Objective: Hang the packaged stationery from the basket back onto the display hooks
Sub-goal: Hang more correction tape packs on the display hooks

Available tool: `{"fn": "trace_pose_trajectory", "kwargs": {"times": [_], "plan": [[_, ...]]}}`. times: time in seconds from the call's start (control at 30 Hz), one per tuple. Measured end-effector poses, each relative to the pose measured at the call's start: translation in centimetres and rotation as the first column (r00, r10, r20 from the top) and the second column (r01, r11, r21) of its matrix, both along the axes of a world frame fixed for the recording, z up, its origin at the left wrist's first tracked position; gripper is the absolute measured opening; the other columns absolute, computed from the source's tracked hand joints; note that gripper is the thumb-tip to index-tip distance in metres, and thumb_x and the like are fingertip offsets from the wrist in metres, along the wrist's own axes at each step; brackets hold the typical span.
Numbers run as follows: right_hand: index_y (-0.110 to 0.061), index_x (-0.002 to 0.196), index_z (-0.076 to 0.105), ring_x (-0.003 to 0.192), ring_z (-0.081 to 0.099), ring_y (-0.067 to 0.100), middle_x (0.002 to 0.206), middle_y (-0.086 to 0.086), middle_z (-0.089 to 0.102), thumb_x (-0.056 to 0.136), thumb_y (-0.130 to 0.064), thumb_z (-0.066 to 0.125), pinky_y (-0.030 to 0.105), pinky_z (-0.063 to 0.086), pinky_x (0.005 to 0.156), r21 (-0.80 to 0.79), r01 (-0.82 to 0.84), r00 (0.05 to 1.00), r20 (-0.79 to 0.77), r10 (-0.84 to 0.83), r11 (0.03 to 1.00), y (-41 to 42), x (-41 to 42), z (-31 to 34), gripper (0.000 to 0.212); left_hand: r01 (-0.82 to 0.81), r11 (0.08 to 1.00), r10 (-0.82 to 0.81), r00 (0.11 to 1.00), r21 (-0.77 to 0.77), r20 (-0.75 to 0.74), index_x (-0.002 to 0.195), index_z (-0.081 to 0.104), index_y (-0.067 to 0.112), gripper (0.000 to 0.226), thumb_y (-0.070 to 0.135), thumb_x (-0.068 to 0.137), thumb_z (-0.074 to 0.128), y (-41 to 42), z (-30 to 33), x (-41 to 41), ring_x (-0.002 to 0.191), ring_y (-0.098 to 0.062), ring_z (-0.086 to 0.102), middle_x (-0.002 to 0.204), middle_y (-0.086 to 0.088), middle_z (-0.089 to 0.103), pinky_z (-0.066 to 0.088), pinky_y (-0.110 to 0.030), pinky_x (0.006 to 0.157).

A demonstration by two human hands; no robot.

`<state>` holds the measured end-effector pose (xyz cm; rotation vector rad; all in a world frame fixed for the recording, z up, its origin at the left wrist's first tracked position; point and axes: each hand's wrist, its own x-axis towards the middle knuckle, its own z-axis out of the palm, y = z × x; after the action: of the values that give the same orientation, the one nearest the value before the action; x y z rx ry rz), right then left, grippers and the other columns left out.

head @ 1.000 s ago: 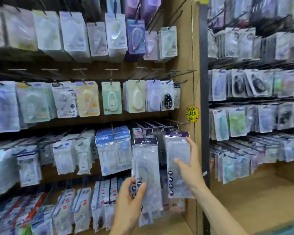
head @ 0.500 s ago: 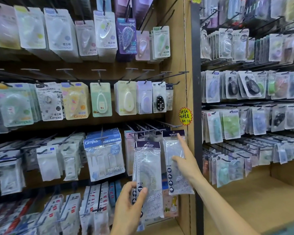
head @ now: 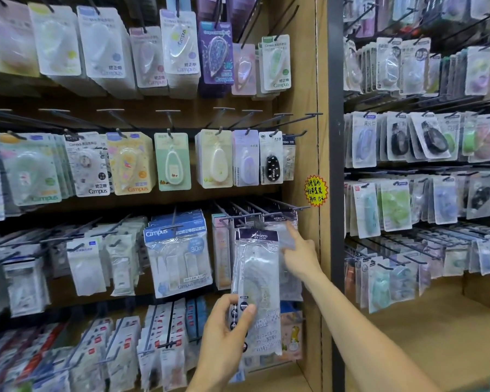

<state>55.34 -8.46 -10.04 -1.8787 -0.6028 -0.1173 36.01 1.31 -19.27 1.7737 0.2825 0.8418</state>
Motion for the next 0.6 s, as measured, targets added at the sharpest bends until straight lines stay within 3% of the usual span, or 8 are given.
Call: {"fn": "trace_pose_trajectory", "kwargs": {"times": [0.07,0.1,0.2,0.3,0.37,0.47,0.6], "plan": [[-0.040,0.152,0.041,0.125,0.053,0.020,0.146,0.002,0.044,0.107,-0.031,0.046,0.039,0.045,0.108,0.154,0.075,0.994,0.071,-0.087,0.985,-1.0,-1.8,-1.4,0.047,0.015,1.000,-0.015,1.000,-0.015,-0.002,0.104,0.067,0.027,0.018,0.042,0.095,0.071,-0.2,0.0,0.4,0.091,-0.015,0.069,0.097,0.006,0.074,0.054,-0.025,0.077],[-0.034,0.148,0.049,0.127,0.053,0.015,0.142,-0.003,0.051,0.106,-0.039,0.047,0.038,0.043,0.110,0.264,0.053,0.996,0.055,-0.070,0.963,-1.6,-2.8,-2.1,0.042,0.025,1.000,-0.025,1.000,-0.019,-0.004,0.105,0.068,0.026,0.018,0.041,0.094,0.072,-0.4,0.0,0.7,0.091,-0.018,0.070,0.097,0.004,0.074,0.055,-0.026,0.077],[-0.028,0.135,0.054,0.113,0.062,0.008,0.121,-0.008,0.067,0.095,-0.045,0.067,0.030,0.052,0.095,0.442,-0.064,0.996,-0.020,0.082,0.895,-2.5,-6.0,-2.9,0.046,0.028,1.000,-0.028,1.000,0.010,0.004,0.103,0.070,0.029,0.014,0.040,0.094,0.073,-0.9,0.0,1.6,0.094,-0.017,0.070,0.098,0.005,0.073,0.057,-0.033,0.086],[-0.028,0.133,0.047,0.105,0.063,0.012,0.106,-0.002,0.069,0.089,-0.029,0.078,0.024,0.047,0.084,0.507,-0.048,0.998,-0.016,0.065,0.861,-2.6,-6.8,-2.6,0.054,0.014,0.998,-0.014,1.000,0.055,0.001,0.099,0.070,0.035,0.010,0.043,0.094,0.072,-1.6,0.3,2.0,0.095,-0.009,0.069,0.101,0.008,0.072,0.057,-0.038,0.092],[-0.033,0.129,0.045,0.109,0.064,0.016,0.110,0.002,0.068,0.091,-0.020,0.077,0.030,0.051,0.090,0.563,-0.075,0.993,-0.029,0.110,0.823,-2.4,-6.2,-2.3,0.051,-0.013,0.996,0.014,1.000,0.088,-0.010,0.098,0.069,0.037,0.013,0.048,0.092,0.073,-1.9,0.8,2.2,0.097,-0.004,0.067,0.102,0.012,0.072,0.056,-0.037,0.094],[-0.048,0.116,0.050,0.119,0.064,0.025,0.126,0.008,0.065,0.093,-0.013,0.073,0.049,0.052,0.105,0.618,-0.120,0.981,-0.047,0.188,0.777,-2.4,-5.4,-1.9,0.047,-0.054,0.992,0.055,0.998,0.111,-0.009,0.101,0.068,0.041,0.015,0.052,0.091,0.071,-2.3,1.8,2.0,0.103,0.007,0.062,0.108,0.020,0.068,0.051,-0.025,0.094],[-0.037,0.128,0.056,0.139,0.043,0.012,0.150,-0.011,0.046,0.096,-0.001,0.064,0.046,0.039,0.118,0.625,-0.116,0.992,0.033,0.123,0.772,-3.3,-4.7,-0.7,0.049,-0.062,0.992,0.060,0.998,0.113,0.023,0.110,0.068,0.044,0.012,0.044,0.101,0.061,-1.9,2.3,1.3,0.109,0.017,0.054,0.116,0.027,0.063,0.045,-0.019,0.097]]}}
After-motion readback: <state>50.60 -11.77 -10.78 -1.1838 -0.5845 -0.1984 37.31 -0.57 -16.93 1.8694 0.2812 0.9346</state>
